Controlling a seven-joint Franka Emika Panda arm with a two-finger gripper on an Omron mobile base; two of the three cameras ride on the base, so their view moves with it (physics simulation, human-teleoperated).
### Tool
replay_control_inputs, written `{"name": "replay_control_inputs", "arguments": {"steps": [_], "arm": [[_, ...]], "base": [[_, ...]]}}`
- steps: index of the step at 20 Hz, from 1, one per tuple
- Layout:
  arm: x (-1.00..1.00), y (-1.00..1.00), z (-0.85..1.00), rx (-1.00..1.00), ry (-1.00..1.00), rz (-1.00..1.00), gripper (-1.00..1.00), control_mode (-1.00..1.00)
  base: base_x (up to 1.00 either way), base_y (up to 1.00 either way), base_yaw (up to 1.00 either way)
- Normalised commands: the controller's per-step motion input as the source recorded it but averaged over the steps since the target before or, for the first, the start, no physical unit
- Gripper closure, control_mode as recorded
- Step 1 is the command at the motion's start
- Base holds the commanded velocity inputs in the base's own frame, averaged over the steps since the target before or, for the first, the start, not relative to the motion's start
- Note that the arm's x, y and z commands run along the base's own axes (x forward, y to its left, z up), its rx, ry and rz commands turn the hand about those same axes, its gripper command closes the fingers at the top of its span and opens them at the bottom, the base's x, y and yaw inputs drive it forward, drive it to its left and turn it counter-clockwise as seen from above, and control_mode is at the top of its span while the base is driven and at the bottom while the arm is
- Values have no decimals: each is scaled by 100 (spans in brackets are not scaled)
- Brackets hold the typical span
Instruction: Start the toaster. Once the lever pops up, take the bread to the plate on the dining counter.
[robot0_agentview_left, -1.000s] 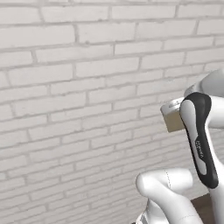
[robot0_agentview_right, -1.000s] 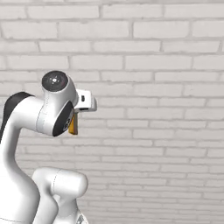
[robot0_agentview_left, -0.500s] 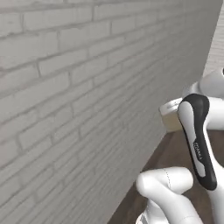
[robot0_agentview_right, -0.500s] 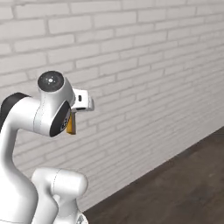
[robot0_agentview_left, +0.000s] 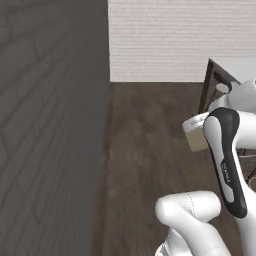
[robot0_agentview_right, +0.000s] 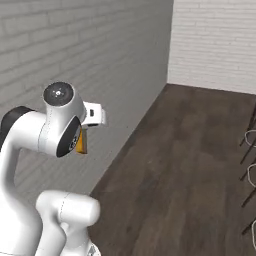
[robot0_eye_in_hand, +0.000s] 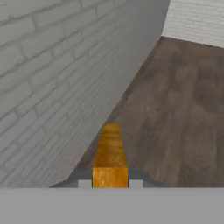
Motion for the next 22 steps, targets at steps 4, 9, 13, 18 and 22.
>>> {"name": "replay_control_inputs", "arguments": {"steps": [4,9,13,18,22], "arm": [[0,0,0,0,0,0,100,100],[0,0,0,0,0,0,100,100],[0,0,0,0,0,0,100,100],[0,0,0,0,0,0,100,100],[0,0,0,0,0,0,100,100]], "base": [[22,15,-87],[16,3,-79],[0,58,-76],[1,79,-68],[43,84,-40]]}}
